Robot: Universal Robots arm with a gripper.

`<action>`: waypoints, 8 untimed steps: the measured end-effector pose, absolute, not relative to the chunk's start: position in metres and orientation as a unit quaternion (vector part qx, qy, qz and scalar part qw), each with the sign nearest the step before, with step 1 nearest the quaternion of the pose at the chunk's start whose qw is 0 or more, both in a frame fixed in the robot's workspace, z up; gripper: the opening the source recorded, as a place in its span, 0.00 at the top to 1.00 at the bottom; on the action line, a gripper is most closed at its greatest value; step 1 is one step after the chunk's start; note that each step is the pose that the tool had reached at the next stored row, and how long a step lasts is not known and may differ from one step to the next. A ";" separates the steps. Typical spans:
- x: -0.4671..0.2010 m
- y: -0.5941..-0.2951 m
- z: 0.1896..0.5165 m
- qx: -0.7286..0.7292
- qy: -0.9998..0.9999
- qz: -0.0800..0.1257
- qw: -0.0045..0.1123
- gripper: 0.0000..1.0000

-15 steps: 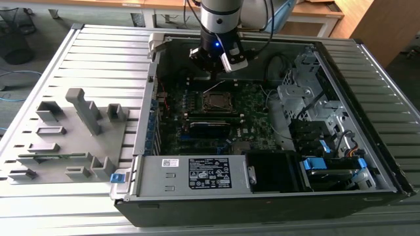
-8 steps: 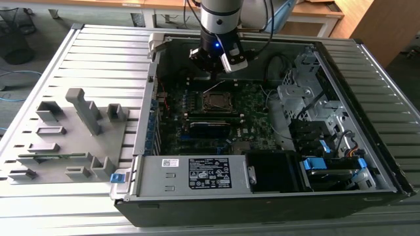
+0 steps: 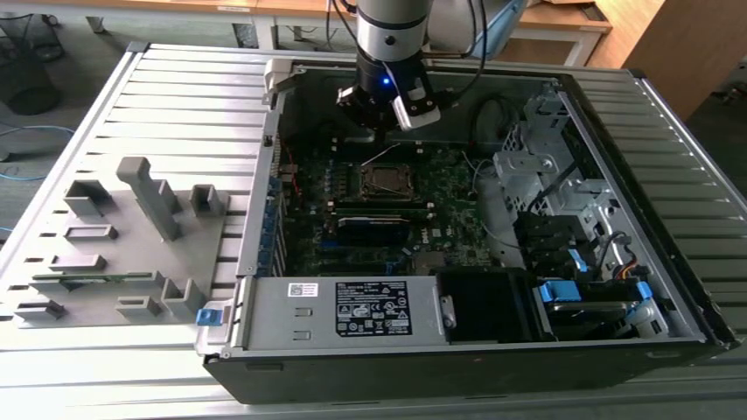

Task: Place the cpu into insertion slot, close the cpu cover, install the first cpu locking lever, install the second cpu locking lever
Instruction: 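Install the first cpu locking lever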

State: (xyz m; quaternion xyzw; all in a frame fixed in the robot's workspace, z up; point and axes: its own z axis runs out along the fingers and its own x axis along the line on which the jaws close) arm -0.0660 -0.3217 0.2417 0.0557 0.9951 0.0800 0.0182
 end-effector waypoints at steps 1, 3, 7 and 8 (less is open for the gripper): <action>-0.066 -0.322 0.242 0.056 0.995 0.080 0.018 0.89; -0.066 -0.322 0.242 0.056 0.995 0.080 0.018 0.89; -0.066 -0.322 0.241 0.056 0.995 0.080 0.018 0.89; -0.066 -0.322 0.241 0.056 0.995 0.080 0.018 0.89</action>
